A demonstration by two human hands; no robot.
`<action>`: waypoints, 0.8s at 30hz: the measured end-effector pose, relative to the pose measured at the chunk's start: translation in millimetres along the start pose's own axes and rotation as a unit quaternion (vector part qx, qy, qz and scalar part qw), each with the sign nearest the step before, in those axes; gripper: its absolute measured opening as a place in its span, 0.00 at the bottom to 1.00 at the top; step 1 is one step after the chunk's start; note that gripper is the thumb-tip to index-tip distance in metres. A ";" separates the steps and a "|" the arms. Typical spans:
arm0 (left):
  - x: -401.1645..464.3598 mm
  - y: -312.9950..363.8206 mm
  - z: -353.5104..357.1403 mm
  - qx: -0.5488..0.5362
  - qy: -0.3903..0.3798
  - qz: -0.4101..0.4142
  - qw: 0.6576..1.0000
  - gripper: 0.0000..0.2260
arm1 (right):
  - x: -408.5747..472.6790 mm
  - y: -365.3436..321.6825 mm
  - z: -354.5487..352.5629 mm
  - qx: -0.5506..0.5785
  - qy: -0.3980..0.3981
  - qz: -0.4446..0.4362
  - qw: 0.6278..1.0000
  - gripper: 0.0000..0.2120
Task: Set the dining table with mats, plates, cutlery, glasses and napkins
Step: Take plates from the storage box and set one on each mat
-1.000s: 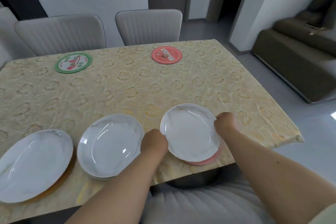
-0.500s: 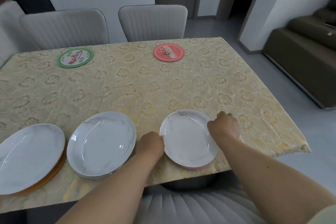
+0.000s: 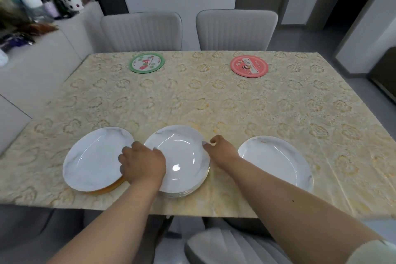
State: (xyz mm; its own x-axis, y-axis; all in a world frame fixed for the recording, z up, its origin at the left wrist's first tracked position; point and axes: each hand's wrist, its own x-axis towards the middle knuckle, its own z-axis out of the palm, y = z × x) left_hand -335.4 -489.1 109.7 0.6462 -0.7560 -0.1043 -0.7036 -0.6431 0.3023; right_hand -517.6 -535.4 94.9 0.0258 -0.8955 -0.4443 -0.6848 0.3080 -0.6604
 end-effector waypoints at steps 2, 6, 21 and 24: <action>10.2 -16.0 0.7 -0.004 -0.066 -0.052 0.996 0.22 | 2.6 -5.6 13.1 0.007 -0.036 0.023 0.999 0.27; 24.9 -31.1 16.7 -0.086 -0.176 -0.072 0.978 0.23 | 5.3 -9.8 24.3 0.007 -0.043 0.046 0.998 0.22; 38.7 15.9 -19.8 -0.163 -0.137 0.037 0.976 0.17 | -6.9 -13.1 -18.6 0.131 0.105 0.043 0.985 0.10; 23.5 46.3 -29.3 -0.236 -0.152 0.058 0.958 0.16 | -18.6 -1.9 -51.1 0.164 0.156 0.050 0.973 0.10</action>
State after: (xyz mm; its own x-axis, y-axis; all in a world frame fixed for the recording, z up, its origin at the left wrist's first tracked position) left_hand -344.1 -533.1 149.0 0.4057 -0.8654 -0.2941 -0.5072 -0.4808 0.7152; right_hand -554.0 -535.7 135.4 -0.2871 -0.8937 -0.3447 -0.4015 0.4390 -0.8038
